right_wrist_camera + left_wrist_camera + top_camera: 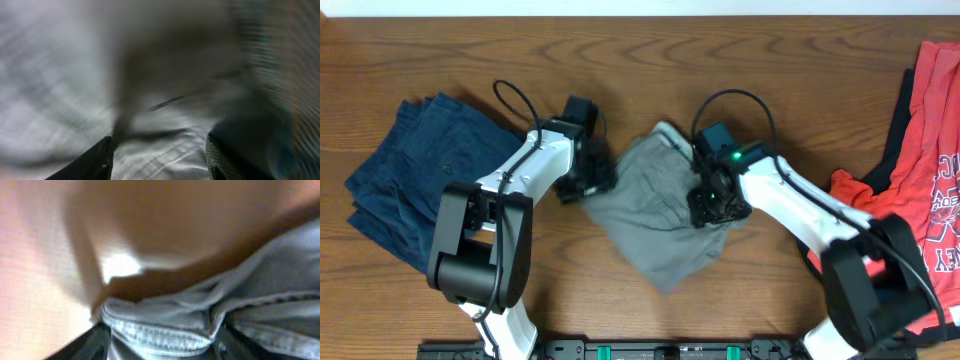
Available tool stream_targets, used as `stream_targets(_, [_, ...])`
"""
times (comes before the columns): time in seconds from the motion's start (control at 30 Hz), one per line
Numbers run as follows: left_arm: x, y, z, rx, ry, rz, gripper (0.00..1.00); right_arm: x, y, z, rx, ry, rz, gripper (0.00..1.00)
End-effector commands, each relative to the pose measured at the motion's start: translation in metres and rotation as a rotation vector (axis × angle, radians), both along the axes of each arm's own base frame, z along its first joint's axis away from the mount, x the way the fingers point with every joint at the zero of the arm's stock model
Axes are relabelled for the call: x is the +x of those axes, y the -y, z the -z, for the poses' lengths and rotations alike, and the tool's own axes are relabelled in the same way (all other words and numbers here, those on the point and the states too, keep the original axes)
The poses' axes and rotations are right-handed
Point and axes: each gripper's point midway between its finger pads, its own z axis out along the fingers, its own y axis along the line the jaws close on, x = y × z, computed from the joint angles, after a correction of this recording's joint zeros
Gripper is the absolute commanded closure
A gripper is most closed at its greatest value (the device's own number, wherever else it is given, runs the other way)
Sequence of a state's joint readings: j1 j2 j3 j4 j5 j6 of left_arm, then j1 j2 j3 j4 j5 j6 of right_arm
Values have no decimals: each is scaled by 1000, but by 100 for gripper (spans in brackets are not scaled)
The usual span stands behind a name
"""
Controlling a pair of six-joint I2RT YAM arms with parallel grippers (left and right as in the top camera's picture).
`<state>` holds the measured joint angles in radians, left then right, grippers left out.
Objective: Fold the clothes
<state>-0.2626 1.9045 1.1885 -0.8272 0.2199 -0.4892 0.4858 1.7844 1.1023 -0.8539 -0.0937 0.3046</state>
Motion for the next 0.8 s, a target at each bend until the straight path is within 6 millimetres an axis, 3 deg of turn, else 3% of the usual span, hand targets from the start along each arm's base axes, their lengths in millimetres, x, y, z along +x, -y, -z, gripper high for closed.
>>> stream_targets(0.0, [-42, 10, -4, -83, -182, 4, 39, 34, 59, 8, -256, 137, 141, 41])
stream_targets(0.07, [-61, 20, -13, -134, -269, 1, 51, 59, 69, 3, -274, 235, 175, 38])
stream_targets(0.13, [-70, 33, -21, -197, -297, 32, 60, 82, 66, -5, -238, 317, 154, 33])
stream_targets(0.17, [-72, 35, -25, -206, -295, 37, 60, 89, 65, -9, -224, 344, 144, 33])
stream_targets(0.27, [-65, 39, -41, -230, -219, 51, 60, 103, 60, -30, -197, 401, 138, 32])
stream_targets(0.37, [-42, 35, -64, -246, -54, 55, 58, 106, 53, -52, -157, 425, 102, 31])
stream_targets(0.43, [-21, 29, -83, -240, 99, 56, 49, 105, 53, -70, -144, 451, 107, 30])
stream_targets(0.5, [1, 24, -101, -220, 244, 63, 0, 102, 53, -83, -124, 472, 110, 29])
stream_targets(0.63, [29, 27, -120, -213, 426, 134, 2, 98, 46, -104, -61, 506, 107, 27])
stream_targets(0.77, [41, 32, -110, -210, 454, 201, 2, 93, 45, -112, -37, 504, 128, 27])
